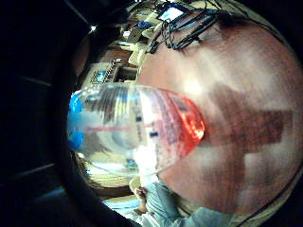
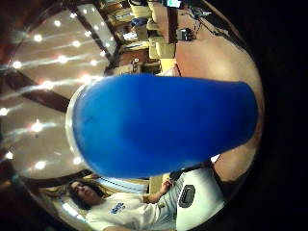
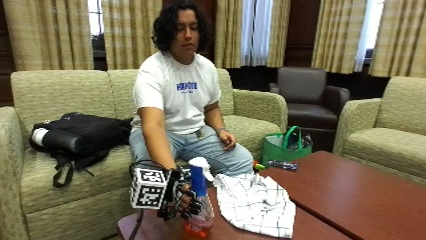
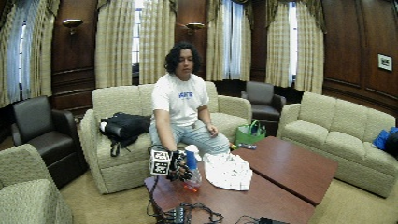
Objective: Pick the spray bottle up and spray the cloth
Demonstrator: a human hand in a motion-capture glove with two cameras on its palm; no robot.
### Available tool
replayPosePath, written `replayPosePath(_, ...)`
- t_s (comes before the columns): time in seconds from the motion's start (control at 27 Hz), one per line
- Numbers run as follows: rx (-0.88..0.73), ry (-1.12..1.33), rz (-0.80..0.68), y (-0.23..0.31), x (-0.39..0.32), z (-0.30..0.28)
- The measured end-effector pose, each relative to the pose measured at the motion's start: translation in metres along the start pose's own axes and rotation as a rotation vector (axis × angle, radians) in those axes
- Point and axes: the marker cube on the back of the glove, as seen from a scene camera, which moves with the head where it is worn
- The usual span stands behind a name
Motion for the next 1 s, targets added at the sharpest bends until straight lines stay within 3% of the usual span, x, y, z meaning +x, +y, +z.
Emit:
replayPosePath(0.33, -0.059, 0.022, -0.011, -0.02, -0.008, 0.017)
replayPosePath(1.0, 0.065, 0.012, -0.067, -0.057, -0.019, 0.034)
